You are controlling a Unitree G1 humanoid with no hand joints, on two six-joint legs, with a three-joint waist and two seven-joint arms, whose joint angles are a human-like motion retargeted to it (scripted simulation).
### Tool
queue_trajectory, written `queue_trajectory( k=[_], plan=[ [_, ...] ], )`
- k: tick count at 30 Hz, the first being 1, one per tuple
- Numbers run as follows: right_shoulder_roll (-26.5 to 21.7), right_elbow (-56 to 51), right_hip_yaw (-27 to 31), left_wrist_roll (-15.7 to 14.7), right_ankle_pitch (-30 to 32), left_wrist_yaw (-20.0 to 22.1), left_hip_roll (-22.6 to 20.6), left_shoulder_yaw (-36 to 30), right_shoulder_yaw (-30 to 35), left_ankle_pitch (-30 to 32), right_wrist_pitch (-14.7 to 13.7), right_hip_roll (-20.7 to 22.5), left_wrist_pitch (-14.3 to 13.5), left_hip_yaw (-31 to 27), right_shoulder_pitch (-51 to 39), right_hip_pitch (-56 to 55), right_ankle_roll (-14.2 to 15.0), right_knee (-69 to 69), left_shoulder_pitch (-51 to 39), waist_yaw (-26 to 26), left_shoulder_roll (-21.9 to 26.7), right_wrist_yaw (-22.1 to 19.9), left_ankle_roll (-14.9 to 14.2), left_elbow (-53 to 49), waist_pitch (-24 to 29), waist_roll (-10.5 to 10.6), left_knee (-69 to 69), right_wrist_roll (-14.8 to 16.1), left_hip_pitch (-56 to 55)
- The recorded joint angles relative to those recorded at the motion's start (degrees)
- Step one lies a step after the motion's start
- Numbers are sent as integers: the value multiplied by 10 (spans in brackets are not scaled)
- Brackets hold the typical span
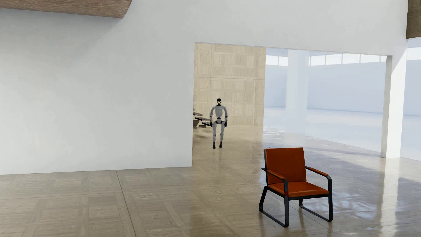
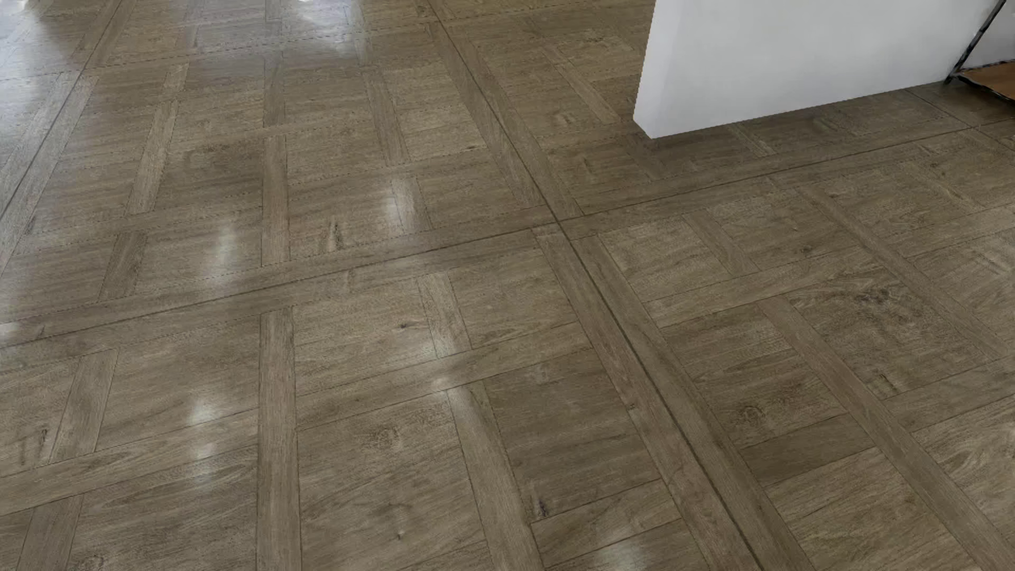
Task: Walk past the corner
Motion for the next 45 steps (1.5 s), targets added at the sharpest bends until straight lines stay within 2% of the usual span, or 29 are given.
queue_trajectory(
  k=[2, 3, 4, 7, 9, 11, 12, 15, 18, 20, 21, 22, 24, 25, 26, 27, 29, 31, 32, 34, 35, 36, 37, 38, 39, 40, 41, 43, 45],
  plan=[
    [-2, 4, 0, 0, 20, 0, -2, -4, -6, 27, 0, 1, 0, 0, 2, -4, 0, -17, -2, 4, -1, 0, 0, -2, -1, 6, 11, 0, -11],
    [-3, 1, 0, 0, -55, 0, -2, -7, 0, 30, 0, 6, 0, 0, 5, -1, 0, 140, 2, 4, 2, 0, 0, -12, 3, 7, 13, 0, -5],
    [-5, 6, 0, 0, -130, 0, -4, -11, -4, 33, 0, 11, 0, 0, 9, -11, 0, 146, 3, -11, 2, 0, 0, -14, -2, 10, 20, 0, -11],
    [-5, -9, 0, 0, -153, 0, -22, -3, -26, 18, 0, -4, 0, 0, 18, -109, 0, 320, -1, -30, 18, 0, 0, -53, 33, -3, 34, 0, 23],
    [-2, -23, 0, 0, -157, 0, -20, 14, -38, -22, 0, -9, 0, 0, 28, -185, 0, 432, -6, -65, 23, 0, 0, -89, 49, -6, 29, 0, 54],
    [-11, -20, 0, 0, -147, 0, 6, 27, -37, -64, 0, -3, 0, 0, 42, -245, 0, 416, -29, -115, 4, 0, 0, -83, 48, 17, 11, 0, 81],
    [-9, -15, 0, 0, -128, 0, 5, 36, -37, -89, 0, -11, 0, 0, 50, -281, 0, 394, -25, -122, 18, 0, 0, -121, 48, 13, -3, 0, 104],
    [-11, 19, 0, 0, -52, 0, 15, 12, -21, -170, 0, -27, 0, 0, 55, -346, 0, 298, -57, -138, 23, 0, 0, -130, 62, 16, -21, 0, 174],
    [-12, 44, 0, 0, -56, 0, 24, -12, 7, -183, 0, -35, 0, 0, 54, -386, 0, 247, -81, -161, 22, 0, 0, -126, 60, 16, -26, 0, 230],
    [-11, 57, 0, 0, -67, 0, 43, 4, -15, -136, 0, -35, 0, 0, 65, -396, 0, 309, -70, -183, 16, 0, 0, -90, 53, 21, -11, 0, 254],
    [-11, 63, 0, 0, -75, 0, 46, -13, -13, -79, 0, -33, 0, 0, 62, -405, 0, 343, -55, -191, 14, 0, 0, -75, 47, 29, 20, 0, 244],
    [-12, 75, 0, 0, -93, 0, 64, -25, -3, 6, 0, -16, 0, 0, 59, -387, 0, 375, -49, -188, 9, 0, 0, -45, 48, 41, 74, 0, 235],
    [-5, 74, 0, 0, -137, 0, 66, -37, -4, 178, 0, 6, 0, 0, 50, -332, 0, 387, -29, -159, 6, 0, 0, 5, 47, 28, 276, 0, 146],
    [-8, 55, 0, 0, -155, 0, 69, -46, -4, 192, 0, 15, 0, 0, 46, -292, 0, 383, -18, -146, 12, 0, 0, 3, 57, 27, 403, 0, 84],
    [-4, 37, 0, 0, -170, 0, 69, -35, -7, 174, 0, 29, 0, 0, 39, -246, 0, 364, -4, -114, 12, 0, 0, 8, 63, 19, 489, 0, 25],
    [-4, 17, 0, 0, -177, 0, 60, -18, -6, 163, 0, 28, 0, 0, 34, -198, 0, 338, 12, -80, 8, 0, 0, 6, 62, 9, 523, 0, -38],
    [-7, -27, 0, 0, -166, 0, 45, -39, -27, 182, 0, 28, 0, 0, 21, -92, 0, 258, 18, -17, 13, 0, 0, 19, 73, -8, 427, 0, -142],
    [-16, -69, 0, 0, -178, 0, 45, -27, -30, 254, 0, 21, 0, 0, 12, 11, 0, 189, 41, 36, 20, 0, 0, 7, 72, -22, 213, 0, -207],
    [-23, -90, 0, 0, -192, 0, 48, -25, -35, 223, 0, 17, 0, 0, 4, 51, 0, 168, 44, 57, 20, 0, 0, 5, 66, -23, 115, 0, -233],
    [-34, -110, 0, 0, -221, 0, 56, -26, -36, 10, 0, 9, 0, 0, -16, 120, 0, 155, 54, 85, 25, 0, 0, -2, 60, -27, 20, 0, -269],
    [-33, -113, 0, 0, -219, 0, 74, -16, -43, 8, 0, 10, 0, 0, -31, 126, 0, 161, 52, 97, 22, 0, 0, -1, 58, -30, 44, 0, -274],
    [-31, -102, 0, 0, -207, 0, 60, -22, -49, 108, 0, -1, 0, 0, -27, 158, 0, 178, 59, 115, 23, 0, 0, 4, 62, -31, 41, 0, -294],
    [-27, -94, 0, 0, -159, 0, 60, -21, -64, 221, 0, -13, 0, 0, -21, 149, 0, 214, 56, 128, 19, 0, 0, 9, 55, -37, 91, 0, -317],
    [-14, -72, 0, 0, -70, 0, 37, -22, -67, 273, 0, -37, 0, 0, -14, 137, 0, 275, 57, 116, 18, 0, 0, 24, 48, -57, 136, 0, -319],
    [-12, -50, 0, 0, 22, 0, 16, -37, -61, 270, 0, -39, 0, 0, -2, 105, 0, 373, 51, 92, 16, 0, 0, 35, 43, -58, 163, 0, -297],
    [-15, -38, 0, 0, 64, 0, -10, -38, -42, 254, 0, -50, 0, 0, 6, 41, 0, 491, 44, 71, 13, 0, 0, 38, 38, -58, 172, 0, -269],
    [-12, -44, 0, 0, 15, 0, -31, -1, -51, 216, 0, -65, 0, 0, 24, -24, 0, 597, 39, 50, 3, 0, 0, 46, 35, -64, 163, 0, -227],
    [-13, -26, 0, 0, -113, 0, -29, 2, -33, 127, 0, -44, 0, 0, 34, -126, 0, 649, 15, -9, 10, 0, 0, 34, 47, -38, 104, 0, -93],
    [-17, -18, 0, 0, -131, 0, -7, 4, -36, 42, 0, -31, 0, 0, 50, -200, 0, 541, 3, -82, 29, 0, 0, -28, 54, -10, 42, 0, 31]
  ],
)
